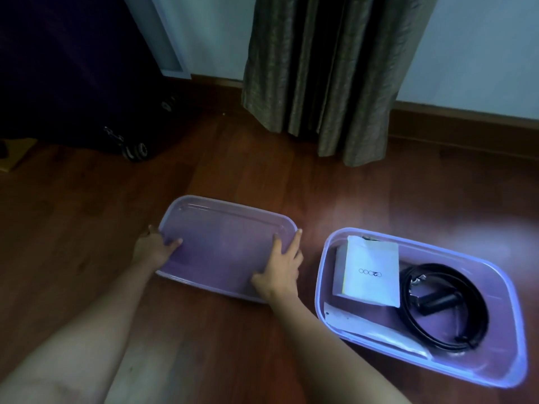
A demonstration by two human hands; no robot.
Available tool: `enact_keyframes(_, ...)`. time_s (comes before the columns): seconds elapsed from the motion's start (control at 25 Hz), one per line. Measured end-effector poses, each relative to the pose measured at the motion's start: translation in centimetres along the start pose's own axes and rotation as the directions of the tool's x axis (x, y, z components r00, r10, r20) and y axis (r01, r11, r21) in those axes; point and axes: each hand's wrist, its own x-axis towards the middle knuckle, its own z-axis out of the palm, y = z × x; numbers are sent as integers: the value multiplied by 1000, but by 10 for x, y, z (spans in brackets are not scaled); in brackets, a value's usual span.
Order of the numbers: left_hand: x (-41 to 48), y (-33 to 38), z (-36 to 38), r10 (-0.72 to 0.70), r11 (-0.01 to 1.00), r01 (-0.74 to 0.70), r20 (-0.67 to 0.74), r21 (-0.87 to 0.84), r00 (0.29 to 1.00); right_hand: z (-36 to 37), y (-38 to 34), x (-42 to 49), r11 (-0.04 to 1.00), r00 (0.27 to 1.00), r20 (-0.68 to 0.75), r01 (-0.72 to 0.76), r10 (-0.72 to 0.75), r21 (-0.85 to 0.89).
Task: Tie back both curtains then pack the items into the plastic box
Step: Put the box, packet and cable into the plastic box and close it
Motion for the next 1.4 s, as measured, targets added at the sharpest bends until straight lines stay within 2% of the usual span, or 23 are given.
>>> enact_keyframes(0.16,-5,-8,-43,-30,995,23,-78,-96,997,-18,-30,4,992,998,-59,-7,14,128)
enact_keyframes(0.28,-13,14,-81,-29,988,17,-84,-151,996,-57,-48,10,984,993,-90,-63,79,167)
enact_keyframes(0.44,-37,74,-116,68,975,-94,-130,-203,989,-133,-49,12,980,954,-281,-50,104,190)
enact_keyframes(0.56,-65,137,-122,179,944,-200,-103,-262,979,-204,-12,12,976,909,-389,-71,149,207)
enact_keyframes(0.68,-108,192,-98,332,919,-323,3,-224,943,-255,64,-1,973,900,-380,-163,213,161)
enact_keyframes(0.8,-154,223,-58,445,880,-419,79,-221,892,-273,141,-24,959,891,-362,-220,272,179)
enact_keyframes(0.96,-199,241,-6,461,869,-423,108,-258,881,-268,207,-54,947,883,-352,-257,311,193)
enact_keyframes(1.24,-221,236,27,419,894,-391,100,-218,902,-249,247,-76,940,894,-316,-253,318,231)
enact_keyframes(1.4,-218,237,29,395,913,-376,114,-160,912,-246,265,-82,964,930,-259,-237,261,123)
